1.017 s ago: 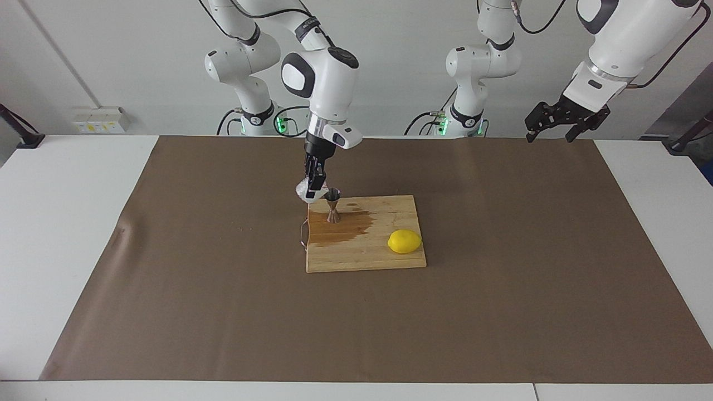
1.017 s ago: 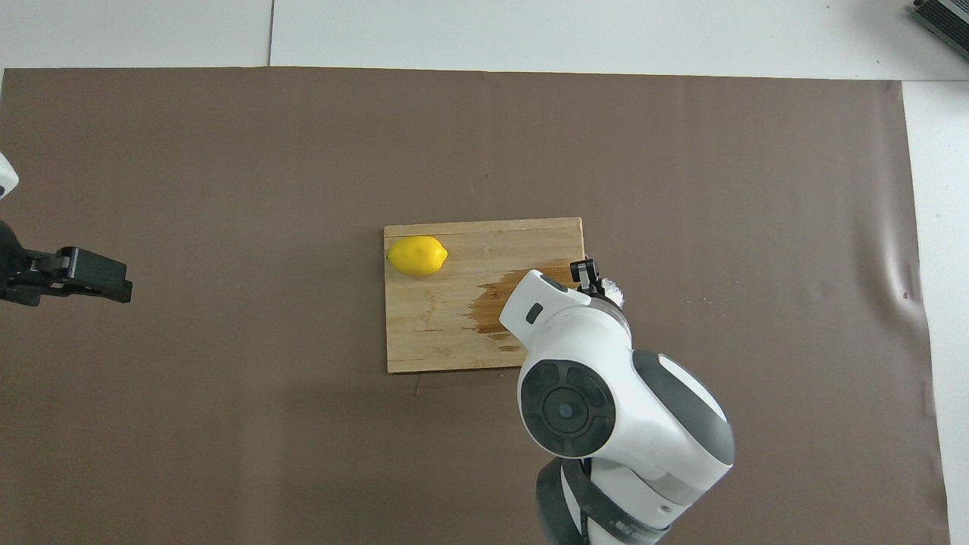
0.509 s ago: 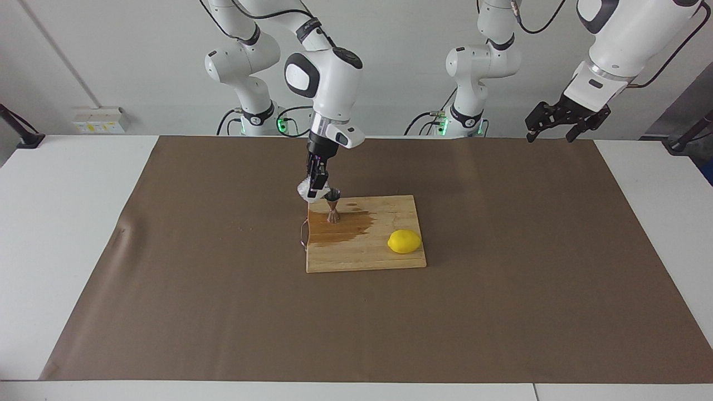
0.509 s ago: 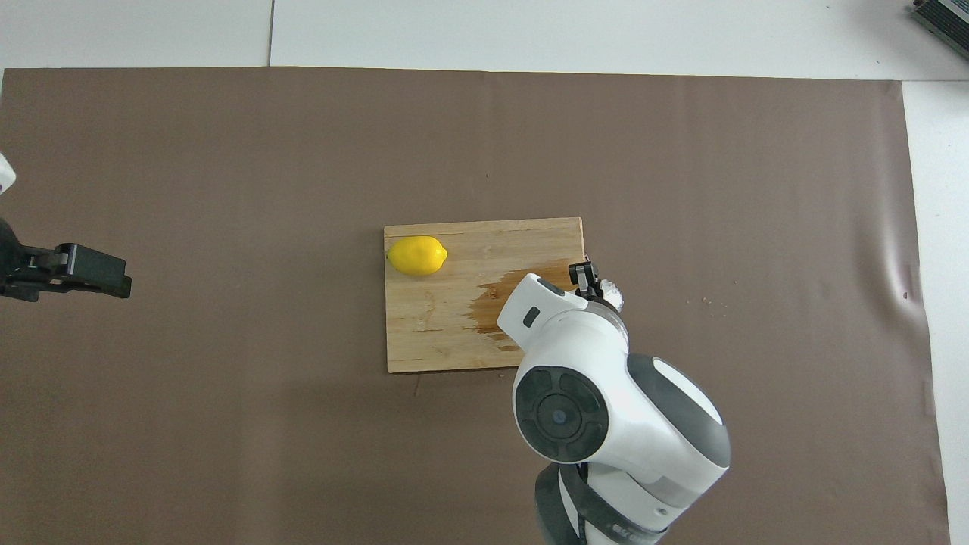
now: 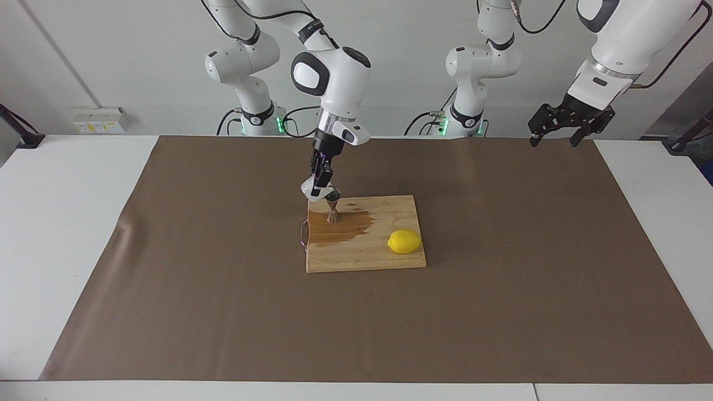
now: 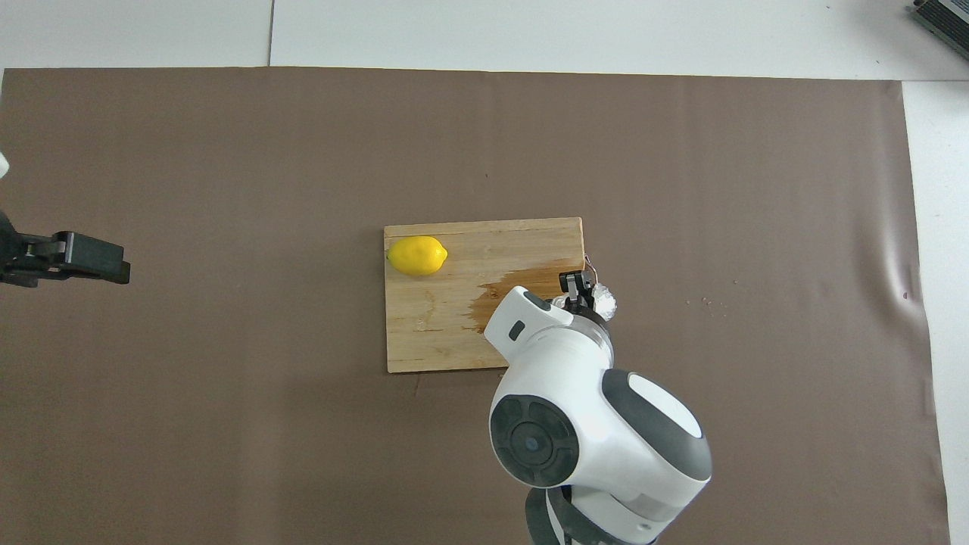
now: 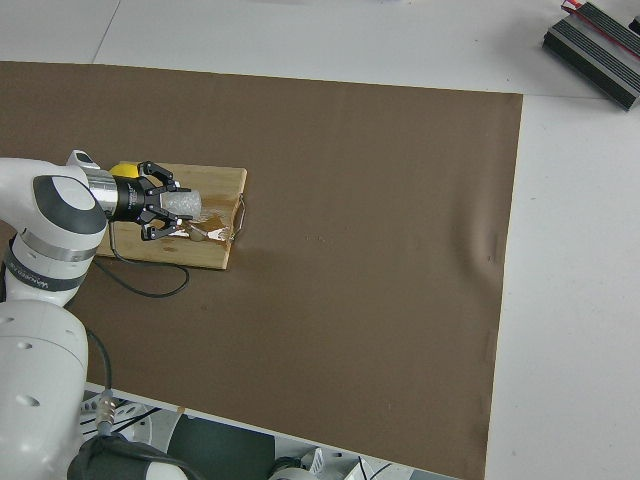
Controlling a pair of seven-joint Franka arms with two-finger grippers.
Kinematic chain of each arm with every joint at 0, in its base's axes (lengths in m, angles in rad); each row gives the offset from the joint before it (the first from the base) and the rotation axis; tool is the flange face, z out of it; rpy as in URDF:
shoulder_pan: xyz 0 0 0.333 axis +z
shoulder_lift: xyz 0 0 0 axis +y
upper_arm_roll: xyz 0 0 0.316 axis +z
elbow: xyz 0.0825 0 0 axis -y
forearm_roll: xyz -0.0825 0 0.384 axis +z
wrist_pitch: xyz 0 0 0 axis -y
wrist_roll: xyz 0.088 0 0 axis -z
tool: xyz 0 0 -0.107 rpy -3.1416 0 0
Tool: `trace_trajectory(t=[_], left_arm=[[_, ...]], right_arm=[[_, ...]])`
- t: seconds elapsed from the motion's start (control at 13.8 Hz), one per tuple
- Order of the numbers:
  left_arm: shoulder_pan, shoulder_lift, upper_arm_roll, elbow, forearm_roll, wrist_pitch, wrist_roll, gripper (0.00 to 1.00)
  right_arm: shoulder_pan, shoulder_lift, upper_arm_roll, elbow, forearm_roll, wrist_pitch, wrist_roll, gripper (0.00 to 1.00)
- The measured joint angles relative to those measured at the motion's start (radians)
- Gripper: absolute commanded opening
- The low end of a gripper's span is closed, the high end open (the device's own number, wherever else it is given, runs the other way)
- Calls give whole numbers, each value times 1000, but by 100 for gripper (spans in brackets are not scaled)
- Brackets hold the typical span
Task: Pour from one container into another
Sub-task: 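Tilt the white cup over the metal cup with the right gripper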
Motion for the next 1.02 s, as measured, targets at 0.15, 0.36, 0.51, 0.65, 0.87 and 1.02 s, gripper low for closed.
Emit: trace_trajectory(t=[0.15, 0.36, 0.51, 0.65, 0.87, 1.02], left_arm=[[0, 0, 0, 0, 0, 0, 0, 100], [0, 0, 0, 0, 0, 0, 0, 100], [0, 0, 1, 0, 0, 0, 0, 100], [0, 0, 1, 0, 0, 0, 0, 100], [0, 0, 1, 0, 0, 0, 0, 100], [0, 0, 1, 0, 0, 0, 0, 100]], right_arm=[[0, 0, 0, 0, 0, 0, 0, 0], [-1, 0, 0, 0, 0, 0, 28, 0], [-3, 0, -1, 0, 5, 0, 69, 0], [-7, 0, -3, 0, 40, 0, 76, 0], [-9, 0, -10, 2, 92, 0, 77, 0], [-17, 0, -11, 2, 128, 0, 77, 0]])
